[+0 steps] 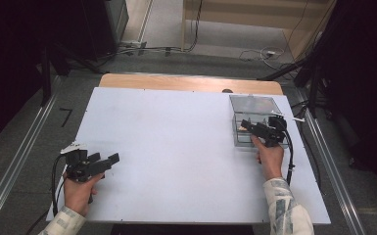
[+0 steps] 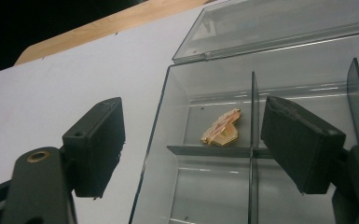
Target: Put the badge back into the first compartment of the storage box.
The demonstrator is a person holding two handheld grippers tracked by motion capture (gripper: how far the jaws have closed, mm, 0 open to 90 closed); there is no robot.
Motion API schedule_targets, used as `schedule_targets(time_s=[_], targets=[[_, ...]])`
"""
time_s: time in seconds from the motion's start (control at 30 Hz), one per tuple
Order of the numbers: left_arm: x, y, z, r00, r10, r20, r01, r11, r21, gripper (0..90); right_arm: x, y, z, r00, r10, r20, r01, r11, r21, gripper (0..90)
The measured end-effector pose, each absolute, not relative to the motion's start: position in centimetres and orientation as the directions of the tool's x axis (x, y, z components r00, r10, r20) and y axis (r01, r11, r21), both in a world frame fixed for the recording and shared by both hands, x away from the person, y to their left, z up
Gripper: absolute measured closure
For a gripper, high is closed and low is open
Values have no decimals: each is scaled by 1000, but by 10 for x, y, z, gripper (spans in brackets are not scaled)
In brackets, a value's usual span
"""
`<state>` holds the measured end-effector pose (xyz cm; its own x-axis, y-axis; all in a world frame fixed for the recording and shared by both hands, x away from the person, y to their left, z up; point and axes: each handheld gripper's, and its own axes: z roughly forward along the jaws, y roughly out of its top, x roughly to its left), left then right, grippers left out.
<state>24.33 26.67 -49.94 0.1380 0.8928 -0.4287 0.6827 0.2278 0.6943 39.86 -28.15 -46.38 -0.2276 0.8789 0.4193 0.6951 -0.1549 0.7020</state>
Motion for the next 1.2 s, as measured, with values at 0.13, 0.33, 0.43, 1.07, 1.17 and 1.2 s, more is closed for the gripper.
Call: schedule_targets(time_s=[0.13,0.33,0.43,1.07,1.17,1.2], targets=[[244,266,-500,140,893,-428,684,225,693,137,393,-281,-463,-239,875,422,698,-148,701,203],[243,266,-500,141,893,-427,684,224,694,137,383,-283,-462,-255,872,418,691,-138,709,203],[244,266,-500,141,893,-428,684,224,694,137,377,-286,-463,-263,868,421,686,-138,714,203],[243,267,-499,140,894,-426,684,224,694,137,347,-294,-459,-307,860,407,674,-105,731,200],[243,266,-499,140,893,-427,683,225,695,137,344,-298,-459,-305,862,406,676,-105,730,199],[243,266,-499,141,893,-427,683,225,695,137,342,-299,-459,-302,861,409,677,-109,728,199]])
